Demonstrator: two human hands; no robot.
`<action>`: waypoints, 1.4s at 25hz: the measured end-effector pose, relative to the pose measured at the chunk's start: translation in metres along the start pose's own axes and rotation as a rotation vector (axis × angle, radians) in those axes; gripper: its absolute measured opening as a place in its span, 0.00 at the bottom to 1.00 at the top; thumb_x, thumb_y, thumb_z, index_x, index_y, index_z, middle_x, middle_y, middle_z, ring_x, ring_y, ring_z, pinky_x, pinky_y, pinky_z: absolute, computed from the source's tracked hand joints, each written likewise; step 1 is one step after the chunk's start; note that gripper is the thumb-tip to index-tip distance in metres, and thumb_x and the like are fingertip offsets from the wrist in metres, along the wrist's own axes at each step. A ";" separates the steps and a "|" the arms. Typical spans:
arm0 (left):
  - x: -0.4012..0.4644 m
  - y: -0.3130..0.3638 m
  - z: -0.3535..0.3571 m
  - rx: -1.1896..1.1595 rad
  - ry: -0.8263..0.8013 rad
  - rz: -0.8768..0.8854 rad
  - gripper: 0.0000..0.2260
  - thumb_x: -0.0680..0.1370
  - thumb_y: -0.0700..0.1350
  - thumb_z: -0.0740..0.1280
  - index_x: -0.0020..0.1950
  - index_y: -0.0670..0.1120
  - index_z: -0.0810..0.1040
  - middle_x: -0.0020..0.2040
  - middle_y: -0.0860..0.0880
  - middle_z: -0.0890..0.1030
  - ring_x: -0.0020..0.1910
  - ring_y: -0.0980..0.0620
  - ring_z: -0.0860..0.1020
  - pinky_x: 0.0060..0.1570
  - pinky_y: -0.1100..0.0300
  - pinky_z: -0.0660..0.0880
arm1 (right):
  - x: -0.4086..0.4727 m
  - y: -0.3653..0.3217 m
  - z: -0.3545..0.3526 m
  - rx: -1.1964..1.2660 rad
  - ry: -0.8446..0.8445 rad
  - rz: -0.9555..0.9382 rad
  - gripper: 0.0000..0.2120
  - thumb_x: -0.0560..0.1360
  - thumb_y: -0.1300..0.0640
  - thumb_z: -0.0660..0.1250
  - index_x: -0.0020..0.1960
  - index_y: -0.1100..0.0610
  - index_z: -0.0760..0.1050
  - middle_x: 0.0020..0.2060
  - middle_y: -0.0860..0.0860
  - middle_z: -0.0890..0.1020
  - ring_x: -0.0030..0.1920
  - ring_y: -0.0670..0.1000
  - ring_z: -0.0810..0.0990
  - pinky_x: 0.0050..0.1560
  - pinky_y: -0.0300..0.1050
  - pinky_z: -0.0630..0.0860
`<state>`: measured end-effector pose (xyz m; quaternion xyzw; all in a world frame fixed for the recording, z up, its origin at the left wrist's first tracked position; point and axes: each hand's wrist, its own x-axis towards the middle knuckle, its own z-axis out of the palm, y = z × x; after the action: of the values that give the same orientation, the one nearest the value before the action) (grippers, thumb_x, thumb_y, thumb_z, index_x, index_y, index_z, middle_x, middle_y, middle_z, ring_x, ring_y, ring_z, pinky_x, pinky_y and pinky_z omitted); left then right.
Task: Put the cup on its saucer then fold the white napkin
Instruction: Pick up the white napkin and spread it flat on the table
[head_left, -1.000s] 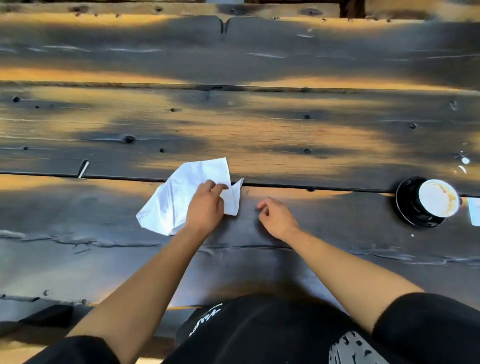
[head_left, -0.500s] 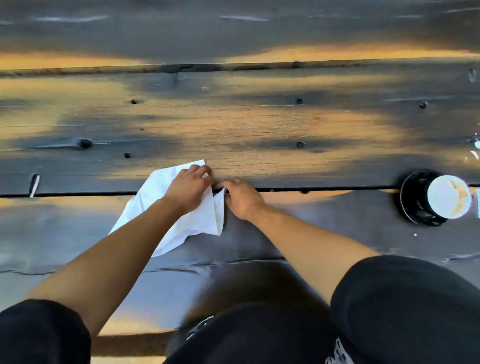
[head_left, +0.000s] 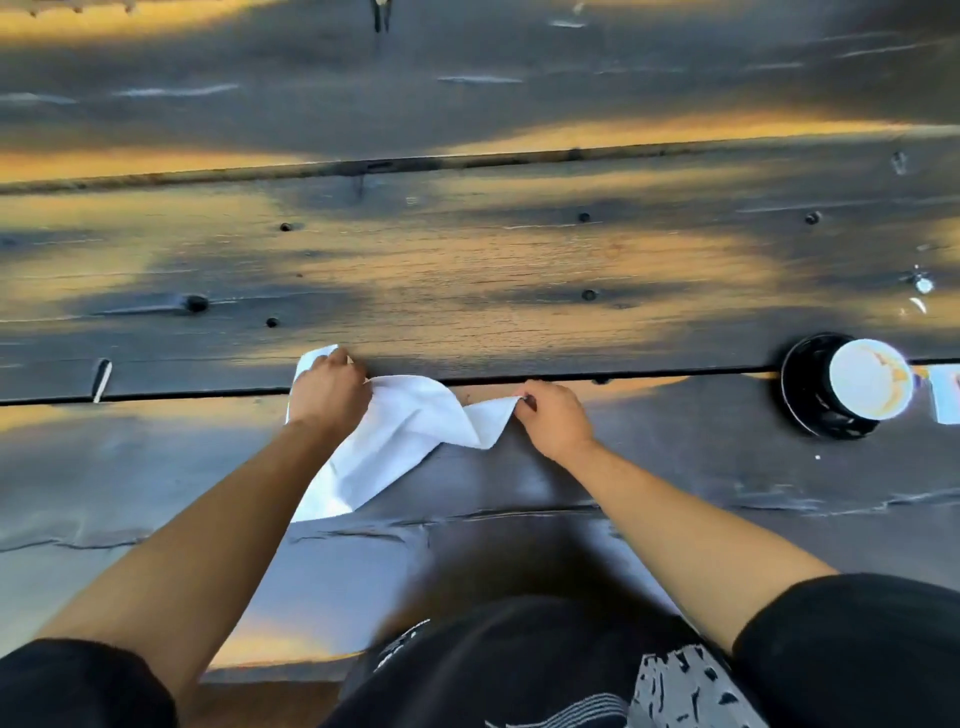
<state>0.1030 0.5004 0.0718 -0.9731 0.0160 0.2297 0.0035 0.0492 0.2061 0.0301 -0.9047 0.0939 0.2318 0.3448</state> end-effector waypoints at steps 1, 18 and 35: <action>-0.009 -0.006 -0.005 -0.033 0.051 -0.015 0.12 0.81 0.45 0.63 0.55 0.40 0.82 0.55 0.39 0.76 0.58 0.36 0.74 0.51 0.46 0.75 | -0.011 0.011 -0.006 0.052 0.038 0.044 0.11 0.79 0.52 0.65 0.39 0.55 0.75 0.36 0.52 0.81 0.41 0.57 0.78 0.42 0.50 0.74; -0.136 -0.024 -0.045 -0.849 0.427 -0.076 0.03 0.77 0.46 0.73 0.43 0.52 0.82 0.38 0.59 0.82 0.38 0.58 0.79 0.36 0.63 0.73 | -0.136 0.013 -0.157 0.864 0.470 -0.158 0.07 0.80 0.59 0.67 0.44 0.60 0.76 0.29 0.50 0.82 0.31 0.51 0.83 0.31 0.40 0.78; -0.125 0.001 -0.022 -1.317 0.260 -0.400 0.19 0.80 0.47 0.68 0.30 0.47 0.69 0.27 0.52 0.69 0.31 0.49 0.65 0.34 0.57 0.62 | -0.117 0.045 -0.155 0.947 0.226 0.201 0.11 0.83 0.55 0.63 0.54 0.62 0.79 0.51 0.61 0.84 0.47 0.56 0.86 0.45 0.46 0.81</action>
<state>0.0009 0.5032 0.1479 -0.7767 -0.3055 0.0684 -0.5466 -0.0126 0.0705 0.1624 -0.6548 0.3125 0.0964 0.6814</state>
